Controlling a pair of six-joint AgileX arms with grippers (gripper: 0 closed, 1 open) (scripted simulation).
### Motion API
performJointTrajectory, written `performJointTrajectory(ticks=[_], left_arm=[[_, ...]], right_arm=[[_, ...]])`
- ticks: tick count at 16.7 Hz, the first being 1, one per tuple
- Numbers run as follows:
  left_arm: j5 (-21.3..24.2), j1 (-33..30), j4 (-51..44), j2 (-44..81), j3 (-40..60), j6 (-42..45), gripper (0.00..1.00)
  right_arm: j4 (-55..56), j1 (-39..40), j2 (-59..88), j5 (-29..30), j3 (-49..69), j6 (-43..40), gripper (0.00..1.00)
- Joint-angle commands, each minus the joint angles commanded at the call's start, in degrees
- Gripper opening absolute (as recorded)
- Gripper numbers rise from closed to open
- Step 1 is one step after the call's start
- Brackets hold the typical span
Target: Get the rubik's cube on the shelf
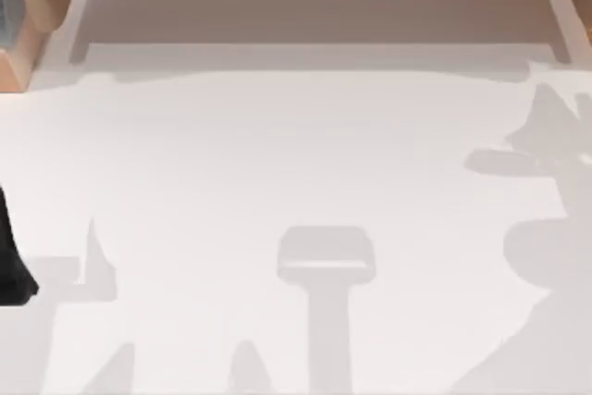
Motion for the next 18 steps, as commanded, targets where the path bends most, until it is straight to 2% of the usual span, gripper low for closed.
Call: performJointTrajectory(ticks=[6,13,18], left_arm=[[0.0,0.0,0.0,0.0,0.0,0.0,1.00],[0.0,0.0,0.0,0.0,0.0,0.0,1.00],[0.0,0.0,0.0,0.0,0.0,0.0,1.00]], right_arm=[[9.4,-3.6,17.9,-3.4,8.6,-12.3,1.00],[10.0,-3.6,19.3,-3.6,9.3,-13.2,1.00],[7.4,-2.8,21.6,-2.6,14.4,-13.3,1.00]])
